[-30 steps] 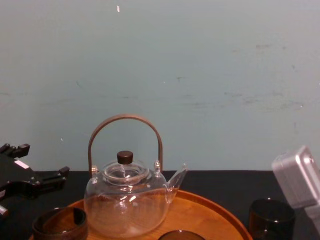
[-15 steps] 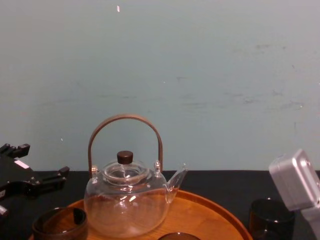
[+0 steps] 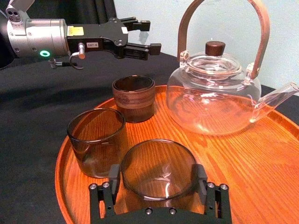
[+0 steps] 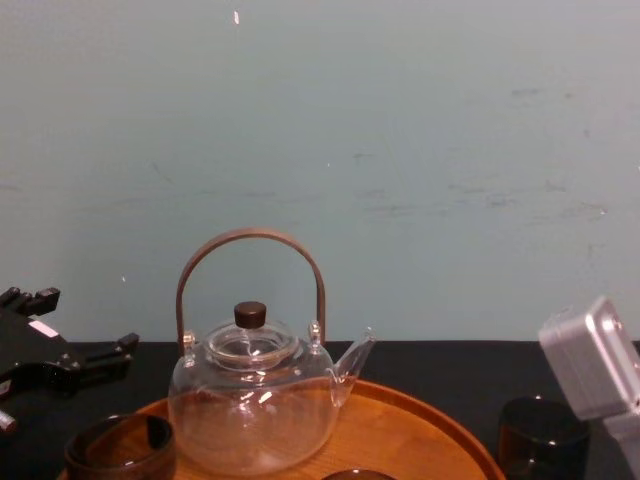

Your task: Pick up the glass from the table and place it on the tray.

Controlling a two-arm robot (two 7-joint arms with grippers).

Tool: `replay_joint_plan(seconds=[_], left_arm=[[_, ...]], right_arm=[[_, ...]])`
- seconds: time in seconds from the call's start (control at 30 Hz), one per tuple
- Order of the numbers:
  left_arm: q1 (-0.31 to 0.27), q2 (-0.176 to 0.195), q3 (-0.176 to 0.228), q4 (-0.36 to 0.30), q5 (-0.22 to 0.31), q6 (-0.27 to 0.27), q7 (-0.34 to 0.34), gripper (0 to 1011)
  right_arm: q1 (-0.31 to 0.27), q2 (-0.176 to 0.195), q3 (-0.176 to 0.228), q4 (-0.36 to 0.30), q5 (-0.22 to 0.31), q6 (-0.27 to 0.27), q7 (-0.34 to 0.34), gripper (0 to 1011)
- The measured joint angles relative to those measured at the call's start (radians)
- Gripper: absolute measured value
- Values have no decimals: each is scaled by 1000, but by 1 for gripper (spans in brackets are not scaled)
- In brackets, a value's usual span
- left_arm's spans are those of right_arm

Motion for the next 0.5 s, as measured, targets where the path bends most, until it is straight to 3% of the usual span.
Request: replay_joint_plan(seconds=[0.5], left_arm=[[0,0,0,0,0,0,0,1001]], right_arm=[[-15,13,8,-21,11,-12,1,1002]])
